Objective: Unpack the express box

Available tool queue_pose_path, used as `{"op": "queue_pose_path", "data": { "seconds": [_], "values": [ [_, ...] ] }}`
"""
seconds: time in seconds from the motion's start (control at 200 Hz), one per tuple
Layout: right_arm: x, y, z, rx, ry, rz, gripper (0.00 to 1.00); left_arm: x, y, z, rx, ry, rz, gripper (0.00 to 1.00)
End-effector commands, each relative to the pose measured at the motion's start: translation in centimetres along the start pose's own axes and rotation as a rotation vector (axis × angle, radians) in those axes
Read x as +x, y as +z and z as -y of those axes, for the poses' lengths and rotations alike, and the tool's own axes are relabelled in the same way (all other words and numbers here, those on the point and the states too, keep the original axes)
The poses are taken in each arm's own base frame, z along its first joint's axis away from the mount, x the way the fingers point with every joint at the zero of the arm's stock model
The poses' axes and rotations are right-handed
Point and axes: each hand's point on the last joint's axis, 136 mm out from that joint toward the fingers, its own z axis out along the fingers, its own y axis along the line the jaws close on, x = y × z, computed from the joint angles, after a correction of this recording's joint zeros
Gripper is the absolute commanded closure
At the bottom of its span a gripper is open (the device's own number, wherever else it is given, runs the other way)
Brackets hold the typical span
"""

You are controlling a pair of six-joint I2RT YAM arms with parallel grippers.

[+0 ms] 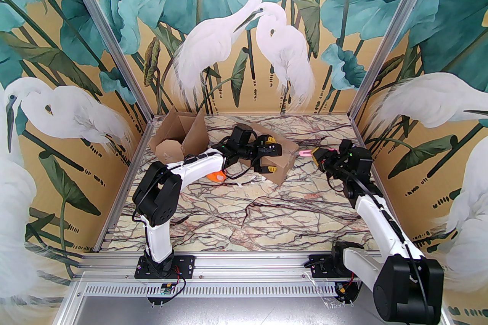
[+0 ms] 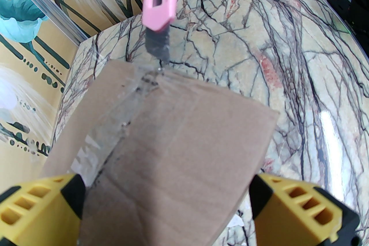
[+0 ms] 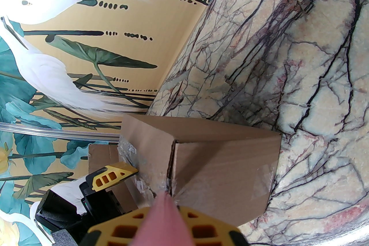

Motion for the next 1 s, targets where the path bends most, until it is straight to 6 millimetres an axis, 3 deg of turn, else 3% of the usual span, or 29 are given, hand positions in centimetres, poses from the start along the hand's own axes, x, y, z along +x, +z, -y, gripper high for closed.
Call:
{"op": "queue_pose_path", "data": {
  "seconds": [0.0, 0.55, 0.995],
  "values": [
    [-0.1, 0.5, -0.2, -0.013, -0.010, 0.009, 1.00, 0.5, 0.1, 0.2, -0.014, -0.025, -0.027, 0.01],
    [0.1, 1.3, -1.0, -0.063, 0.001, 0.008, 1.00, 0.5, 0.5, 0.0, -0.032, -0.022, -0.030, 0.01],
    [2.0, 2.5, -1.0, -0.079, 0.009, -0.047, 1.00, -1.1, 0.9, -2.3, -0.139, -0.076, 0.016, 0.00]
  ]
}}
